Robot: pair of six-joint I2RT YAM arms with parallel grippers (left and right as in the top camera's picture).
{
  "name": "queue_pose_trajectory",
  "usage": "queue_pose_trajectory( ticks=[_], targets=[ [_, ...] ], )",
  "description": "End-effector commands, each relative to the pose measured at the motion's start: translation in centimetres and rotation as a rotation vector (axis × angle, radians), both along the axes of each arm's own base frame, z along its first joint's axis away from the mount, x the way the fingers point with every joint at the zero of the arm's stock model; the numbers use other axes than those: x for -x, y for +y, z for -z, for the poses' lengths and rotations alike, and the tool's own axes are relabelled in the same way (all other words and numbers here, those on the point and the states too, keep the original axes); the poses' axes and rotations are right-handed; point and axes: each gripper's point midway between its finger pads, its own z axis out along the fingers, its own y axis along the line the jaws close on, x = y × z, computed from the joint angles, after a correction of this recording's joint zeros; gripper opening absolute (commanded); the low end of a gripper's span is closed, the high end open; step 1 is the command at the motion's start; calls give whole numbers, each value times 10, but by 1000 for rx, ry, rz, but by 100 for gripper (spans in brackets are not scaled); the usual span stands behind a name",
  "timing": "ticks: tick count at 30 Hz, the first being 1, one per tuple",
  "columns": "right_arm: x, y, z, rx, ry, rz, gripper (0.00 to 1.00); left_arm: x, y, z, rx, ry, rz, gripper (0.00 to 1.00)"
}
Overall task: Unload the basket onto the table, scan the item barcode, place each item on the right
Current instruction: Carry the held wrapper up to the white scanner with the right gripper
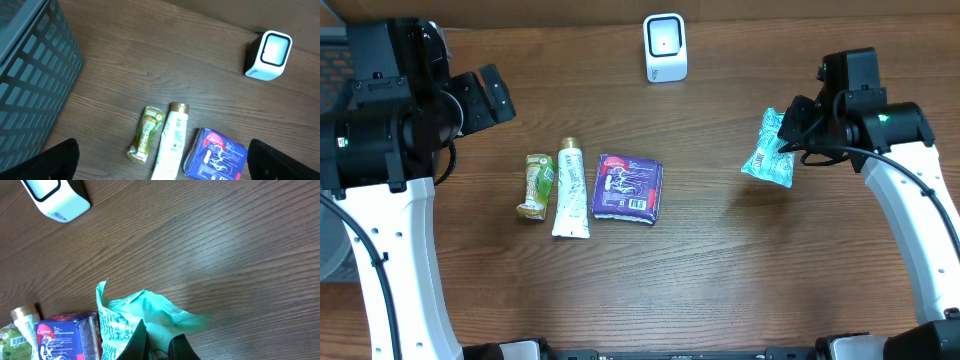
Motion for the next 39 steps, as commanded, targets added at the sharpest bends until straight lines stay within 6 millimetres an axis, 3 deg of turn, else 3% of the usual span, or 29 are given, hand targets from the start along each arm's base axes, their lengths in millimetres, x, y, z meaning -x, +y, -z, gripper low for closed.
queue_pose_trajectory(
  ticks=[1, 39],
  targets=[
    [-3, 1, -20, -6, -57, 6, 4, 1, 2, -4, 0, -14, -15, 100],
    [-4, -1, -20, 13, -62, -5, 4, 1, 2, -4, 0, -14, -15, 100]
  ],
)
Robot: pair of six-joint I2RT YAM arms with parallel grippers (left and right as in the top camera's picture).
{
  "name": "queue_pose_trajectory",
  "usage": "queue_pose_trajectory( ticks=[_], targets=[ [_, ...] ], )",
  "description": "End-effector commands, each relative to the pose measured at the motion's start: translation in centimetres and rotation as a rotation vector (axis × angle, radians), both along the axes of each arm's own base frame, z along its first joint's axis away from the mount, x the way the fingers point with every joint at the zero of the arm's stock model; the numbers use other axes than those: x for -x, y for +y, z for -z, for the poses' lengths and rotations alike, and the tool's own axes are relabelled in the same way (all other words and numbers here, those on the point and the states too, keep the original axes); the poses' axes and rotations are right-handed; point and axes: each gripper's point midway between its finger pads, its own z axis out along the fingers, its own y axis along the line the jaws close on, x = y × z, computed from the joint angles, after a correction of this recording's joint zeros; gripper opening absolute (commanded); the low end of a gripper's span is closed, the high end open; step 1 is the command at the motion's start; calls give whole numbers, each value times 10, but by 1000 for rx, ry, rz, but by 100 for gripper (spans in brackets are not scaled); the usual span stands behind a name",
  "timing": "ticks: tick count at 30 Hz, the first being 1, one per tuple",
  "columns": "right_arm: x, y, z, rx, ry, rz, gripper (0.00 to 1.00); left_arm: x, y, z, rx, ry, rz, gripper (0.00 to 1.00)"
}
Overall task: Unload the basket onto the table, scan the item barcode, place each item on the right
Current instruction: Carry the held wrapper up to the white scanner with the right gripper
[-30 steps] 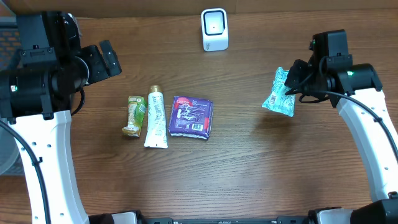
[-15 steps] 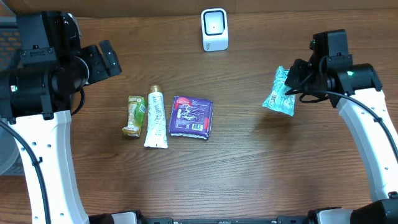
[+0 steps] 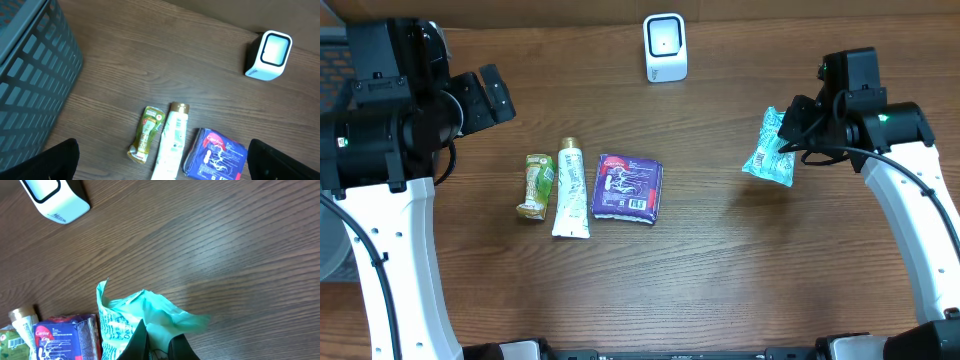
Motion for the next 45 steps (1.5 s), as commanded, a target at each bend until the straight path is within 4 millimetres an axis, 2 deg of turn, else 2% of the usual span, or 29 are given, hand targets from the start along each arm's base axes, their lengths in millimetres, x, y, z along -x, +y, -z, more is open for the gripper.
queue_pose_trajectory(
  ticks=[1, 8, 13, 15, 18, 23, 27, 28, 31, 37, 41, 45],
  targets=[
    [-2, 0, -19, 4, -54, 0, 4, 1, 2, -4, 0, -14, -15, 99],
    [-2, -2, -19, 12, -55, 2, 4, 1, 2, -4, 0, -14, -15, 100],
    [-6, -19, -19, 99, -70, 54, 4, 1, 2, -4, 0, -14, -15, 100],
    [-9, -20, -21, 119, -89, 34, 4, 1, 2, -4, 0, -14, -15, 99],
    [-16, -22, -26, 155, -128, 7, 4, 1, 2, -4, 0, -14, -14, 99],
    [-25, -39, -34, 255, -178, 52, 4, 1, 2, -4, 0, -14, -15, 100],
    [-39, -42, -54, 376, -281, 114, 4, 1, 2, -4, 0, -14, -15, 100],
    [-43, -40, -60, 404, -312, 127, 4, 1, 2, -4, 0, -14, -15, 100],
    [-59, -20, -99, 537, -492, 147, 4, 1, 2, -4, 0, -14, -15, 100],
    [-78, 26, -176, 752, -811, 175, 4, 1, 2, -4, 0, -14, -15, 100],
    [-97, 51, -189, 780, -929, 161, 4, 1, 2, -4, 0, -14, -15, 100],
    [-128, 73, -180, 763, -1039, 161, 4, 1, 2, -4, 0, -14, -15, 100]
  ],
)
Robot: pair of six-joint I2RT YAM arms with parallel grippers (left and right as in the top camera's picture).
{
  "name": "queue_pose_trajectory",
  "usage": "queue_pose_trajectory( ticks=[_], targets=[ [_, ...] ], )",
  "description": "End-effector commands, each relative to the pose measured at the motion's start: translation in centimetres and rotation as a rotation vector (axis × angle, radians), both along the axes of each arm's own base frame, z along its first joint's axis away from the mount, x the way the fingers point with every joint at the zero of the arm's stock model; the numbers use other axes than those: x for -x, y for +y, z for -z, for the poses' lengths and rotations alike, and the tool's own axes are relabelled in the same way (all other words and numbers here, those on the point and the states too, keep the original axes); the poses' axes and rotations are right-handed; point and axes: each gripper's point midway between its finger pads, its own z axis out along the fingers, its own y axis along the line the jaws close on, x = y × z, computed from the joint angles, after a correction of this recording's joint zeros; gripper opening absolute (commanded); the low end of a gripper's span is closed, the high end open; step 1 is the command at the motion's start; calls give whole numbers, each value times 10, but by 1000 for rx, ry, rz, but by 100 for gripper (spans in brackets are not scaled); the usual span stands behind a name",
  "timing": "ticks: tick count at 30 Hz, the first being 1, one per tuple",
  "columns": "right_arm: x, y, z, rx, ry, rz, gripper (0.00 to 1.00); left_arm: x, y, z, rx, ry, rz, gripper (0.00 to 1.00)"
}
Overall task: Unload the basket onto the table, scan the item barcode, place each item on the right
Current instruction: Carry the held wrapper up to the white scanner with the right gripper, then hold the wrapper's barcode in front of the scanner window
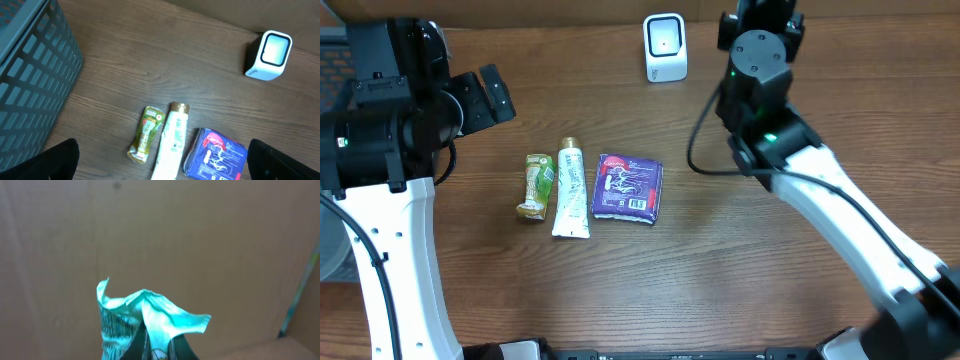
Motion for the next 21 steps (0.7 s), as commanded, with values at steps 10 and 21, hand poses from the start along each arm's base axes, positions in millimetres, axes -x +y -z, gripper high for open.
queue_pose_trajectory(
  ticks=[10, 21],
  targets=[
    [-73, 64, 85, 358, -109, -82, 4, 1, 2, -4, 0, -14, -15, 100],
    [-87, 90, 126, 263, -102, -227, 4, 1, 2, -4, 0, -14, -15, 100]
  ],
)
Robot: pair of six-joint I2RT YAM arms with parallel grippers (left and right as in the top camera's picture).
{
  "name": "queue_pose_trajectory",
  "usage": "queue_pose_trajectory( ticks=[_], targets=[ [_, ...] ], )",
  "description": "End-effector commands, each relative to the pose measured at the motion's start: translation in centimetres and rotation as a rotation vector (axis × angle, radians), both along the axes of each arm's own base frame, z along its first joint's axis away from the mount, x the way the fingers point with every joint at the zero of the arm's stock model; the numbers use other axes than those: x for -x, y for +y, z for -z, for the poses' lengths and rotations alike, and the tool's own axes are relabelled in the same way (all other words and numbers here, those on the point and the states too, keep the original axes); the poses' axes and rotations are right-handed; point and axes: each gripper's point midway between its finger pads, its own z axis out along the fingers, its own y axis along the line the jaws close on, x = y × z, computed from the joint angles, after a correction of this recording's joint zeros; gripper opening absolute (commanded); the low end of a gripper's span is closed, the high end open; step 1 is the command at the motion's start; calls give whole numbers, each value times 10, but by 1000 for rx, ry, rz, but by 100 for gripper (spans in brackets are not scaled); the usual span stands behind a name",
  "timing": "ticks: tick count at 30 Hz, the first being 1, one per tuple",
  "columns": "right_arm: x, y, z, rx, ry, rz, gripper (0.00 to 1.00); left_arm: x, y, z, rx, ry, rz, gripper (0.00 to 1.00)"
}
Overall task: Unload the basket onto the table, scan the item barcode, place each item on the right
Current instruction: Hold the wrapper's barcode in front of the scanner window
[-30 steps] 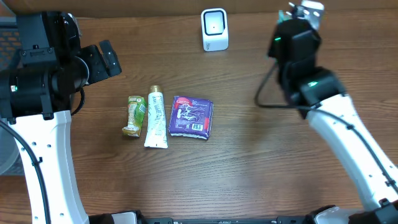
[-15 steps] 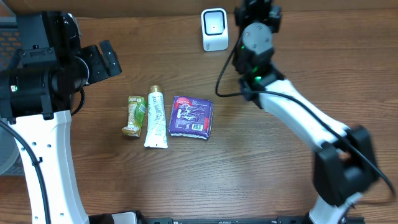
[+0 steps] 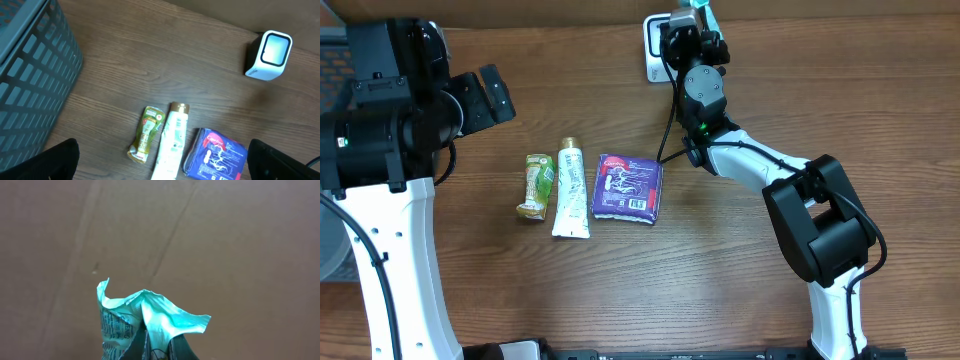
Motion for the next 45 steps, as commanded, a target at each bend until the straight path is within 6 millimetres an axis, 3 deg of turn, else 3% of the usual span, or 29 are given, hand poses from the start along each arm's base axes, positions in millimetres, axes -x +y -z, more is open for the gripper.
queue_pose_trajectory(
  ticks=[1, 4, 9, 13, 15, 18, 22, 29, 45],
  targets=[
    [-1, 6, -13, -109, -32, -56, 4, 1, 2, -5, 0, -14, -14, 100],
    [-7, 12, -19, -129, -13, -74, 4, 1, 2, -5, 0, -14, -14, 100],
    [-22, 21, -48, -181, 7, -128, 4, 1, 2, -5, 0, -14, -14, 100],
    [-37, 17, -74, -212, -30, -156, 4, 1, 2, -5, 0, -14, -14, 100],
    [-45, 16, -78, -186, -49, -144, 4, 1, 2, -5, 0, -14, -14, 99],
    [-58, 22, -65, -71, -46, -118, 4, 1, 2, -5, 0, -14, -14, 100],
    [-70, 28, -32, 64, -15, -91, 4, 1, 2, -5, 0, -14, -14, 100],
    [-80, 33, 17, 143, 45, -82, 4, 1, 2, -5, 0, -14, -14, 99],
    [-80, 36, 23, 158, 62, -89, 4, 1, 2, -5, 0, -14, -14, 100]
  ],
)
